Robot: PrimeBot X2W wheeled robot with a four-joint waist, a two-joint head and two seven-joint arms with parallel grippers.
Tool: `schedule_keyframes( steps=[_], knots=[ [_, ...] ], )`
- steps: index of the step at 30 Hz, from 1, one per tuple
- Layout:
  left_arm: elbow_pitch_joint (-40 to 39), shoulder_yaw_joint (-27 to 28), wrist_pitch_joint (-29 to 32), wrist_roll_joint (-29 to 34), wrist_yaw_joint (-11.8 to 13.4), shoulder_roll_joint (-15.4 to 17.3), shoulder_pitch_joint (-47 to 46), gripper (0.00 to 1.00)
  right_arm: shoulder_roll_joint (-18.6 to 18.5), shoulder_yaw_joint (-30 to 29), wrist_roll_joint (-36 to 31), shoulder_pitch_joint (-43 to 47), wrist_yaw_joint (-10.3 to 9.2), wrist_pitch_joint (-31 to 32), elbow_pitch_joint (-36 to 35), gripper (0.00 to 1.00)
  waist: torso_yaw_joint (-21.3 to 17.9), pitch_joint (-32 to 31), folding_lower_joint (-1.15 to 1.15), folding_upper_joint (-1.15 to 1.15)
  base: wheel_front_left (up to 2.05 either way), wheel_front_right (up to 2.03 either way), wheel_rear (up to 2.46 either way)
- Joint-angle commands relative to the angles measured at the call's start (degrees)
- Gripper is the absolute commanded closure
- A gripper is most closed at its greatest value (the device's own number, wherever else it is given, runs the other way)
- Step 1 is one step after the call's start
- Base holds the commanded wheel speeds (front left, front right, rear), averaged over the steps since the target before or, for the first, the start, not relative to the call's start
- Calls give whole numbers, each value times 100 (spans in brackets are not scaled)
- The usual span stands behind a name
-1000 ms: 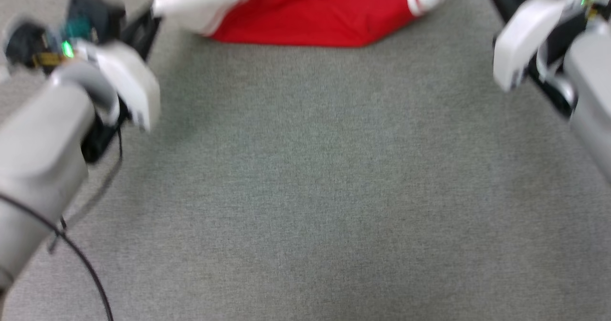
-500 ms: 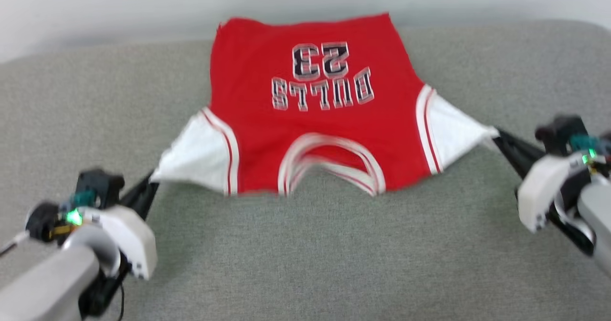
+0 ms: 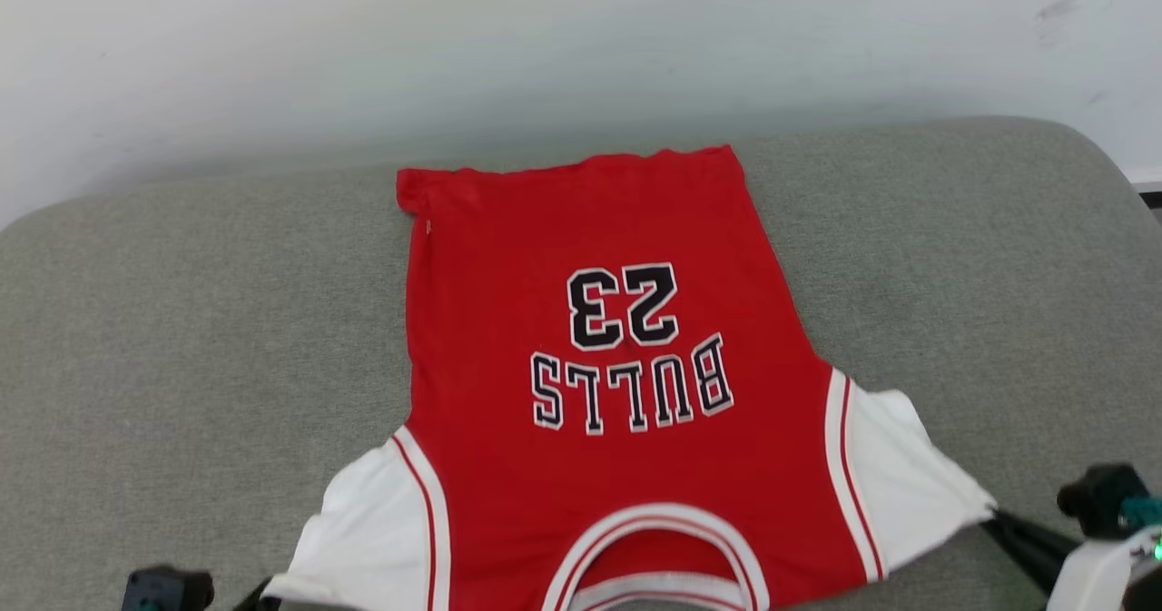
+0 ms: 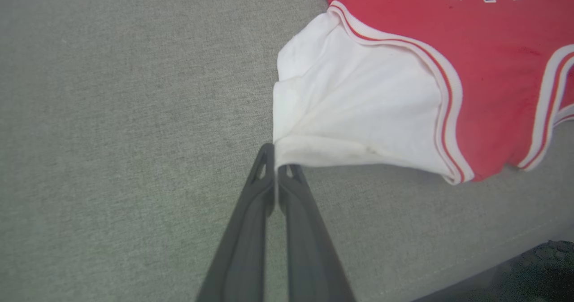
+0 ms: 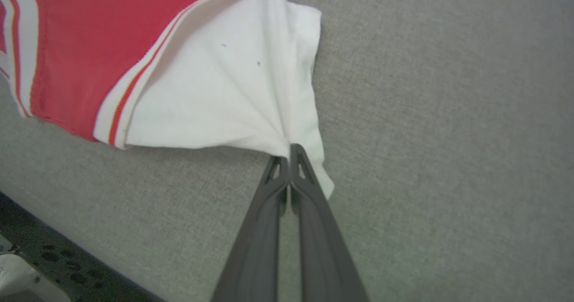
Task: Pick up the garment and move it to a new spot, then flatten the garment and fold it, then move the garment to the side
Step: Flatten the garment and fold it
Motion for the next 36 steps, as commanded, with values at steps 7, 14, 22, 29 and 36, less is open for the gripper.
schedule_keyframes(
  steps=[7,14,22,29,36],
  knots=[
    [-202,320,-13,99,157,14,782,100,-413,-287,163,1006,-9,555,-640,100,79,-40,2,0,0,0,0],
    [-262,539,-14,360,170,-129,898,100,-467,-931,-60,1183,-9,992,-1010,0,116,33,2,0,0,0,0],
    [-420,655,-14,758,191,-286,563,100,-459,-2258,-505,660,-6,1260,-1597,0,279,289,2,0,0,0,0],
    [-640,917,-14,1129,286,-417,276,100,-214,-3488,-749,-467,-6,1875,-2222,0,518,835,2,0,0,0,0],
    [-848,1104,-14,1561,350,-584,13,100,133,-3624,-752,-2128,-6,3397,-2162,0,860,1555,2,0,0,0,0]
  ],
)
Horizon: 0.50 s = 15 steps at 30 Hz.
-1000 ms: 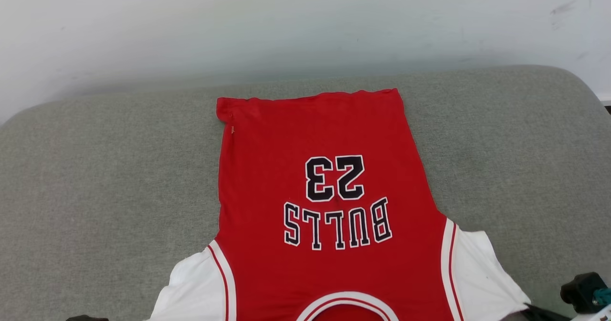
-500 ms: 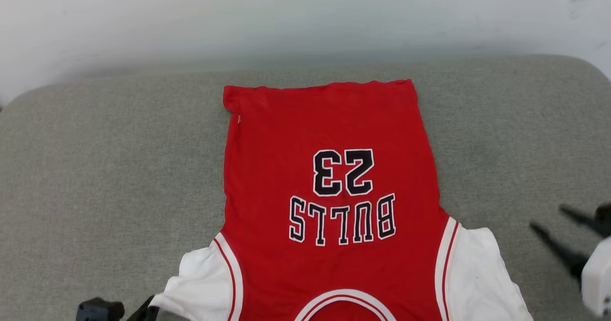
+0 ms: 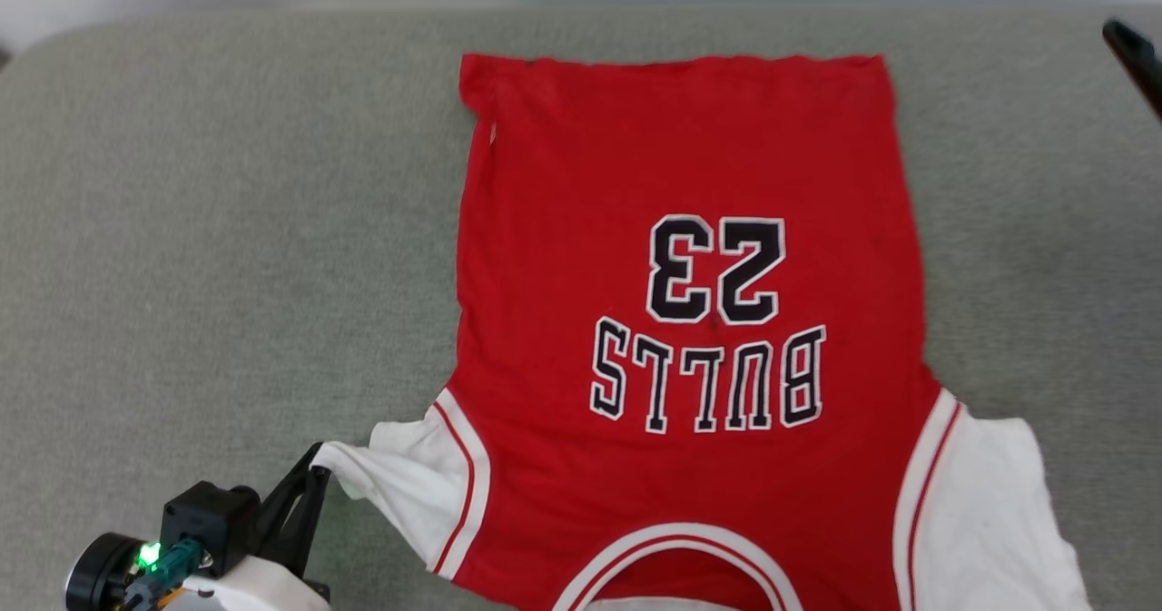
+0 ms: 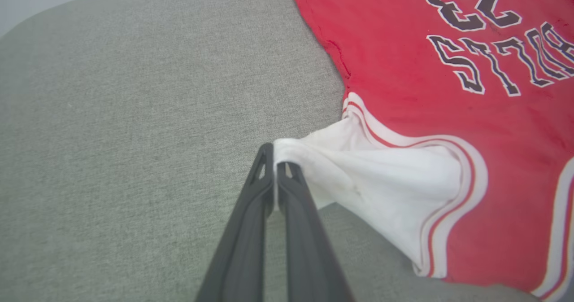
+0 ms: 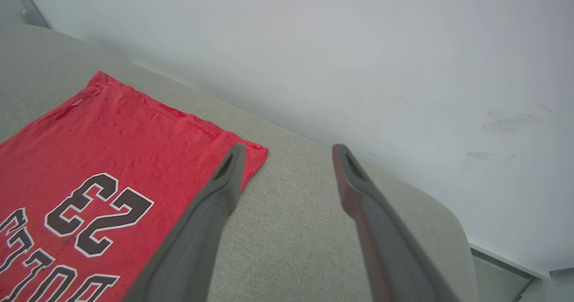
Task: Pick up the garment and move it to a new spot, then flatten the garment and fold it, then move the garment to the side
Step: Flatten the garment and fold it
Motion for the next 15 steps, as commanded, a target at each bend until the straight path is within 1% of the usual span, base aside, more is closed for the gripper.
schedule_keyframes(
  steps=[1,4,8,10,12,15],
  knots=[
    [-41,39,-14,97,43,-32,-77,100,161,70,76,-395,-4,426,164,0,245,426,-1,0,0,0,0],
    [-111,79,-14,287,32,-117,-228,100,346,233,85,-1155,-4,1269,532,0,407,720,-1,0,0,0,0],
    [-178,79,-14,502,6,-255,-426,100,556,522,139,-1942,-4,2602,1181,0,623,1073,-1,0,0,0,0],
    [-196,85,-14,573,1,-318,-502,100,678,522,212,-2279,-4,3258,1497,0,714,1234,-1,0,0,0,0],
    [-230,111,-14,648,-10,-384,-599,100,747,537,50,-2597,-4,3745,1757,0,798,1414,-1,0,0,0,0],
    [-282,87,-14,784,-35,-458,-743,100,913,456,-155,-2950,-4,4254,2063,0,921,1688,-1,0,0,0,0]
  ],
)
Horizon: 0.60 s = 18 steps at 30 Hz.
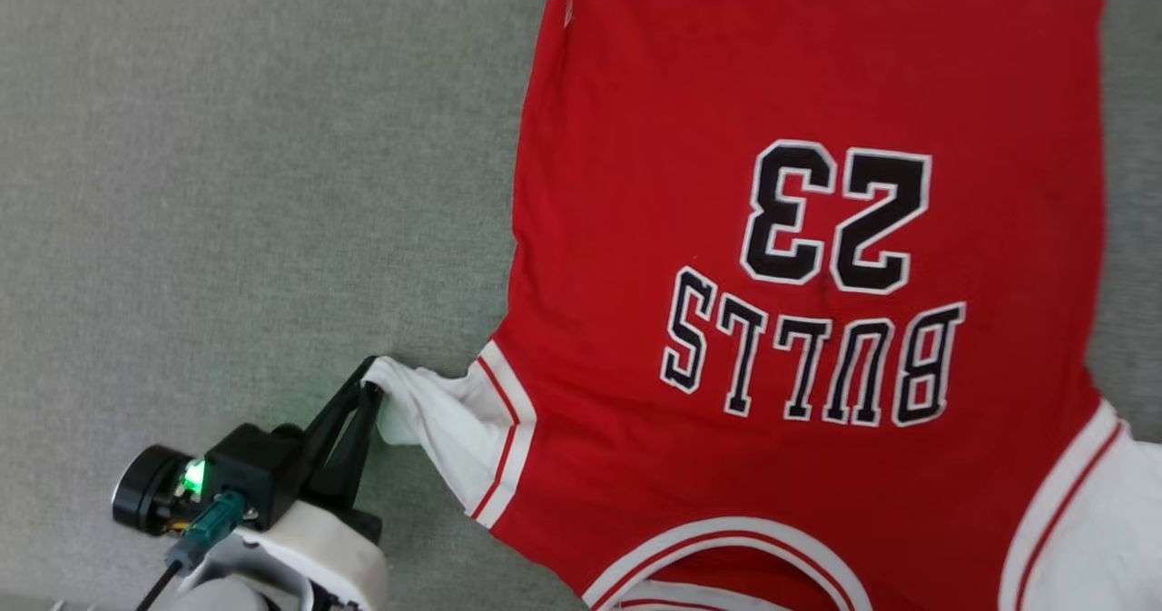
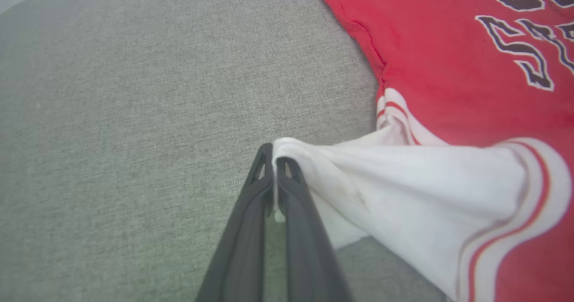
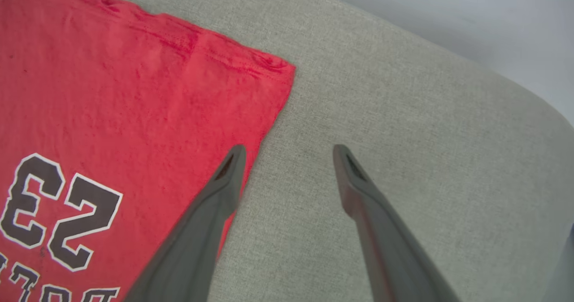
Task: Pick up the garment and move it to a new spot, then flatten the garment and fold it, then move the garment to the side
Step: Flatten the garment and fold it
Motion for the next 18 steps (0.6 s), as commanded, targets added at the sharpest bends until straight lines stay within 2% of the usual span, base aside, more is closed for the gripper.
schedule_keyframes(
  steps=[1,8,17,18],
  knots=[
    [-35,-28,-12,96,-34,-58,-155,100,116,-52,-124,-185,-4,188,134,0,265,391,-1,0,0,0,0],
    [-136,-100,0,346,-3,-201,-474,100,461,-352,-634,-486,-4,511,523,0,451,855,-1,0,0,0,0],
    [-247,-132,8,537,114,-280,-604,100,485,-204,-787,373,-3,574,653,0,482,1081,-1,0,0,0,0],
    [-252,-130,8,536,122,-284,-615,100,474,-195,-783,390,-3,583,628,8,475,1079,-1,0,0,0,0]
  ],
)
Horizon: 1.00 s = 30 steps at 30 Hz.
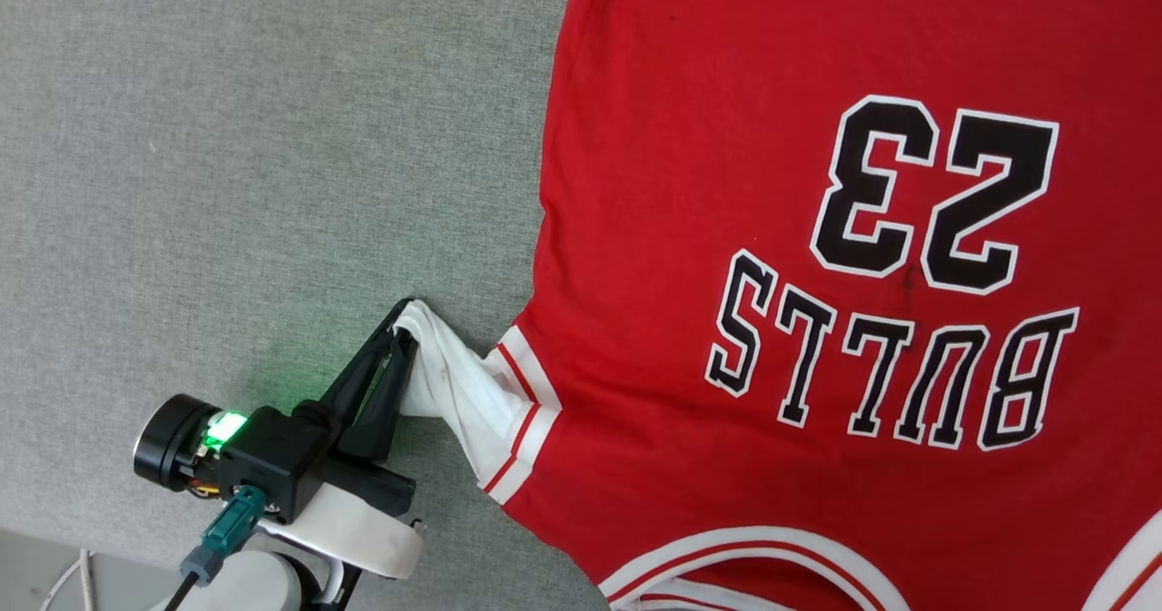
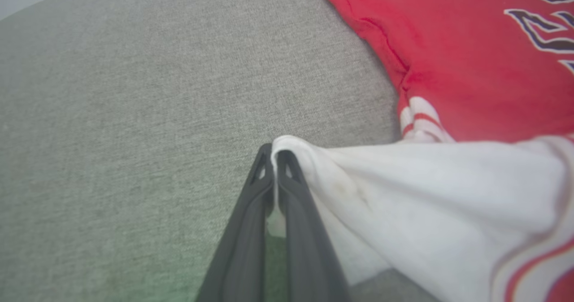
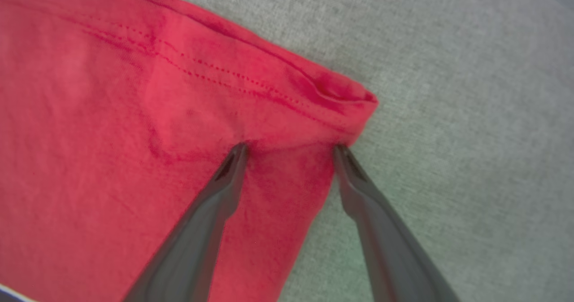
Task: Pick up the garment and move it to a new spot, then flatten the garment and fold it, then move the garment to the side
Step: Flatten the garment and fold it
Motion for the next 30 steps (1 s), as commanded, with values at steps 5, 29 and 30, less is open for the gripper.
schedule_keyframes(
  steps=[5,29,30],
  knots=[
    [113,8,13,-42,59,-33,22,100,-2,86,29,429,-3,-168,51,100,-89,-249,0,0,0,0,0],
    [246,287,-6,-637,365,355,1390,100,-2541,1401,2101,3395,-3,-1899,-2494,100,-964,-2408,0,0,0,0,0],
    [240,298,-7,-648,383,369,1448,100,-2646,1383,2173,3648,-3,-1968,-2578,100,-997,-2456,0,0,0,0,0]
  ],
)
